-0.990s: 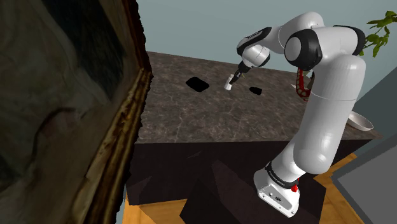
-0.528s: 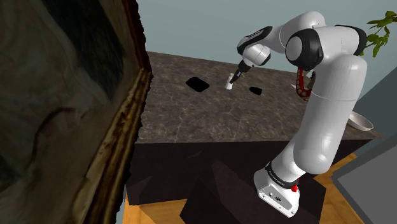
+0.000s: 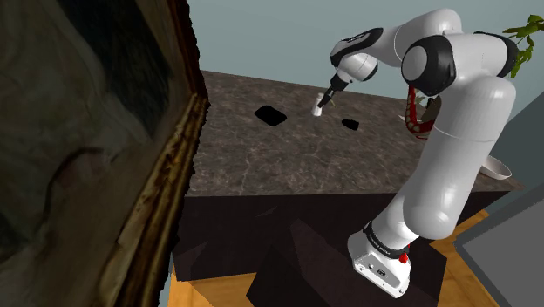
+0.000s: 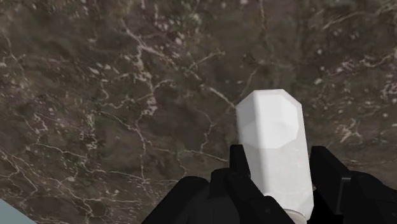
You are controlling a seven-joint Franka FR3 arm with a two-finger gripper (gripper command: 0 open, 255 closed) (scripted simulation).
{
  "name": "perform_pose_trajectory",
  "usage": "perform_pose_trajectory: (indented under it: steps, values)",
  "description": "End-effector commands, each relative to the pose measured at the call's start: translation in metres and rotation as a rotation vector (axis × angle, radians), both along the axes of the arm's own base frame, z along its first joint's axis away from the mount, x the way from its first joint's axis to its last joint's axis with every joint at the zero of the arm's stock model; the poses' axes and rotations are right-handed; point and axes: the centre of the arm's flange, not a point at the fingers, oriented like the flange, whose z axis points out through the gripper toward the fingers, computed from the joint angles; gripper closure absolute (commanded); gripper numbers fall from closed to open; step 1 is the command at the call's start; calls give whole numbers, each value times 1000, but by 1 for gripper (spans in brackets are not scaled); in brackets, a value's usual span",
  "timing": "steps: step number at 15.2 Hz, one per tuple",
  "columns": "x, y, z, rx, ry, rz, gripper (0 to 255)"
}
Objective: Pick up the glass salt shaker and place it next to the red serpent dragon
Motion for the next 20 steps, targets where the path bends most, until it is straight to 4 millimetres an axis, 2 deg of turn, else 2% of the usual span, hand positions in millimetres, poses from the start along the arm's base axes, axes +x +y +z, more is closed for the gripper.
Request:
perform_pose_trajectory:
  steps: [1, 20]
  values:
    - [0, 0, 11, 0, 0, 0, 255]
    - [0, 0, 111, 0, 0, 0, 255]
